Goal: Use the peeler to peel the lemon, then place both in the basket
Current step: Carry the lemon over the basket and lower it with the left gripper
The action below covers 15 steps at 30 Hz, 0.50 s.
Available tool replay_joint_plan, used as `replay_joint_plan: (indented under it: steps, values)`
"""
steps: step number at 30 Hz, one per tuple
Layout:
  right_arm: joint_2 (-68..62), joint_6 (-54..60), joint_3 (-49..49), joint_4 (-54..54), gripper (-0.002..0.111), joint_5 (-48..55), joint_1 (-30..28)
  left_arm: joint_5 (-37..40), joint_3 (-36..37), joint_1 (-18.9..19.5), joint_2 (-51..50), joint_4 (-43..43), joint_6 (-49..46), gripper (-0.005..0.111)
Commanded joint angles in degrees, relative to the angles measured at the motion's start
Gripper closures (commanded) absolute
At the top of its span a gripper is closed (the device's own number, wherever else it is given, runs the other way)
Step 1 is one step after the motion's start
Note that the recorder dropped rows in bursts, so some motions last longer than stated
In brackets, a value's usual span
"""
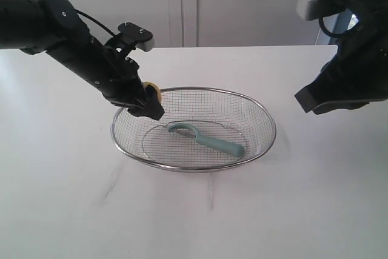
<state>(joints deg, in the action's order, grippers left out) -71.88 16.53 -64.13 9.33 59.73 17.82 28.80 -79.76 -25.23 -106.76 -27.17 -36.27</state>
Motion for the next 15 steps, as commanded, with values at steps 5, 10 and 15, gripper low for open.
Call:
replay_joint_plan:
  steps: [5,10,15]
  values:
    - [0.4,-0.2,0.2,0.2,0.108,0.3,-0.2,-2.3,-0.4,-0.2,-3.7,-5.6,0.5,0.107]
    - [0.4,-0.2,0.2,0.2,0.108,0.2,-0.2,-2.3,-0.4,-0.2,-6.0,-6.9,0.5,0.107]
    - [0.4,-0.2,0.2,0.2,0.108,0.2,-0.2,-2.3,-0.4,-0.2,-7.9,-8.0,0.3,0.107]
